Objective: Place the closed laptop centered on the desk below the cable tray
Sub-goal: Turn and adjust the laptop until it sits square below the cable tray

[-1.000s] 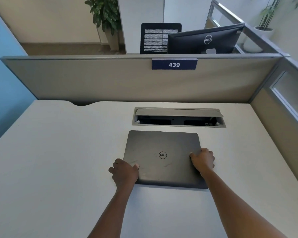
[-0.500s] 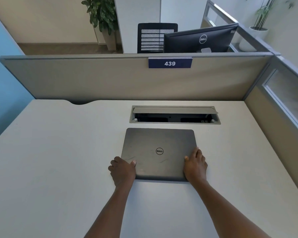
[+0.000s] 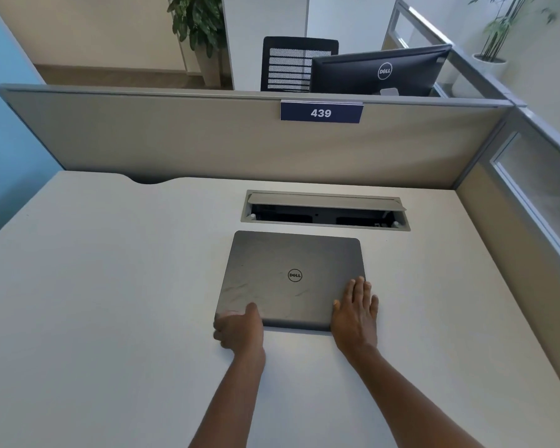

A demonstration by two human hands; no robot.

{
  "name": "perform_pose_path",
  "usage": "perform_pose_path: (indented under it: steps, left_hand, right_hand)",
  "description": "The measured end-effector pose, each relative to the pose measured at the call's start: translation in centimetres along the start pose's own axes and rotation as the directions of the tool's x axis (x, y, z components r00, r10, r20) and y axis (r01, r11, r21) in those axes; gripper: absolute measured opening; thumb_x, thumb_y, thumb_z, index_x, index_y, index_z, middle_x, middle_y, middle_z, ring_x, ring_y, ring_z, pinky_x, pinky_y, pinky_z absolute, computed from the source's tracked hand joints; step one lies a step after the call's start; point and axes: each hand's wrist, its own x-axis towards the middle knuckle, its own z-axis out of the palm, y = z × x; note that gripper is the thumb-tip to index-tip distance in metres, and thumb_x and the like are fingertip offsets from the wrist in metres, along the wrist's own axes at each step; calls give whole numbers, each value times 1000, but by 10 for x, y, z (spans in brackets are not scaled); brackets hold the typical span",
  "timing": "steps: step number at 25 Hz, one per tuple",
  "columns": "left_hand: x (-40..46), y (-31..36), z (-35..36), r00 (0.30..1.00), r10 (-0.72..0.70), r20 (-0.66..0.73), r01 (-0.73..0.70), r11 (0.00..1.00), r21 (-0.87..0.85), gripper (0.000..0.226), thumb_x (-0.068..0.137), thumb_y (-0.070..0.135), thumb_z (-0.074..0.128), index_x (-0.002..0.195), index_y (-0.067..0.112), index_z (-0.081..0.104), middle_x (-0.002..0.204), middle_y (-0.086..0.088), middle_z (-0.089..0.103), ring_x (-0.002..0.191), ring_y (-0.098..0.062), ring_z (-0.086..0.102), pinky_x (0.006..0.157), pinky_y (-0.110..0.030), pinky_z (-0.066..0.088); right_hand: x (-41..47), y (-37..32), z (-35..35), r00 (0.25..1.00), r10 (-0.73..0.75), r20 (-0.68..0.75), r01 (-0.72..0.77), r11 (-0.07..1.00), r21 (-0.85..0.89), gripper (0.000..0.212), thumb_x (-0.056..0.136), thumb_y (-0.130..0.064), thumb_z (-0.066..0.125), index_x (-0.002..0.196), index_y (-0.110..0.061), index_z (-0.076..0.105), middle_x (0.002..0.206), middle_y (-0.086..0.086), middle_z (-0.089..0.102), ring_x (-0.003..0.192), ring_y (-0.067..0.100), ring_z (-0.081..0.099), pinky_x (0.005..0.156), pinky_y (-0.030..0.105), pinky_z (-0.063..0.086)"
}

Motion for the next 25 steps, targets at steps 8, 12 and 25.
perform_pose_path:
  steps: [8, 12, 25]
  left_hand:
    - [-49, -3, 12, 875, -281, 393, 463, 722, -514, 42, 99, 29, 53, 135, 8, 49, 92, -10, 52, 79, -21, 51, 74, -27, 45]
    - [-53, 6, 19, 847, -308, 434, 518, 665, -539, 45, 101, 34, 47, 141, 12, 44, 125, -10, 52, 107, -26, 50, 103, -37, 42]
    - [-32, -3, 49, 851, -426, 308, 525, 706, -475, 48, 97, 38, 52, 134, 10, 39, 138, -21, 47, 117, -37, 56, 98, -47, 48]
  right_hand:
    - [24, -27, -9, 990, -130, 59, 131, 991, -12, 66, 105, -33, 32, 160, -2, 12, 169, 19, 5, 157, 34, 1, 128, 47, 5]
    - [57, -47, -21, 971, -218, 95, 219, 976, -2, 68, 102, -38, 44, 156, -3, 23, 167, 20, 15, 155, 36, 11, 127, 48, 13]
    - [145, -69, -37, 913, -364, 183, 378, 925, -47, 77, 92, -54, 55, 150, -8, 34, 154, 14, 40, 145, 31, 34, 122, 48, 23]
